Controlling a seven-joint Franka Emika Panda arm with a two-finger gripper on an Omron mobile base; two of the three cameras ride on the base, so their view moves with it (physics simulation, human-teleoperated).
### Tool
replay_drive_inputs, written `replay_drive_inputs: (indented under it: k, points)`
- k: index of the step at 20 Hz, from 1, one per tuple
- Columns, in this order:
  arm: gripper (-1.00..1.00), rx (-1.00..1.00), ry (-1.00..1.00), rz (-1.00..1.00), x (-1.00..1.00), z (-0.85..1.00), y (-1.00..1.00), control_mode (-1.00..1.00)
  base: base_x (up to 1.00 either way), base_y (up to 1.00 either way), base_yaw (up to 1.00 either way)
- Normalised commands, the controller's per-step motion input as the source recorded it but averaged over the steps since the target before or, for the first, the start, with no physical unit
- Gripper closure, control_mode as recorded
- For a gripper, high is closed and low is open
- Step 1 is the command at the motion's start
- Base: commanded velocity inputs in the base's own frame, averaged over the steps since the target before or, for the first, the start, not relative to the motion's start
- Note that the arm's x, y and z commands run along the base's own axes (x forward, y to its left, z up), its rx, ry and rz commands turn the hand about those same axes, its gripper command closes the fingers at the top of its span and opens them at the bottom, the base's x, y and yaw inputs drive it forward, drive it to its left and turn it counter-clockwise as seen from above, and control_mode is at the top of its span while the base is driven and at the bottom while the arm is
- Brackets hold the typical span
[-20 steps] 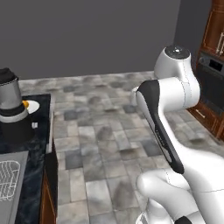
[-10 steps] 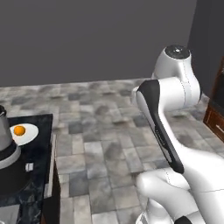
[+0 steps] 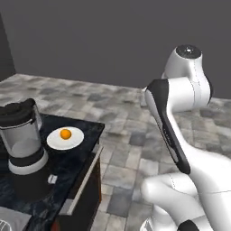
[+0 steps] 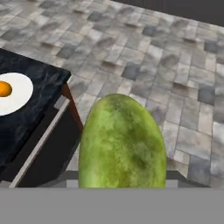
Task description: Pick the mango and orange from the fridge and place them on the plate next to the blender to make a fruit smoothie.
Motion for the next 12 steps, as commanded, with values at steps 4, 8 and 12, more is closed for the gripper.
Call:
replay_drive_inputs:
  k: [4, 8, 12]
  points:
    - [1.0, 0.0, 0.0, 0.0, 0.0, 0.0, 0.0, 1.0, 0.42, -0.08, 0.96]
    - [1.0, 0.0, 0.0, 0.0, 0.0, 0.0, 0.0, 1.0, 0.42, -0.15, 0.95]
    - [1.0, 0.0, 0.0, 0.0, 0.0, 0.0, 0.0, 1.0, 0.49, -0.27, 0.89]
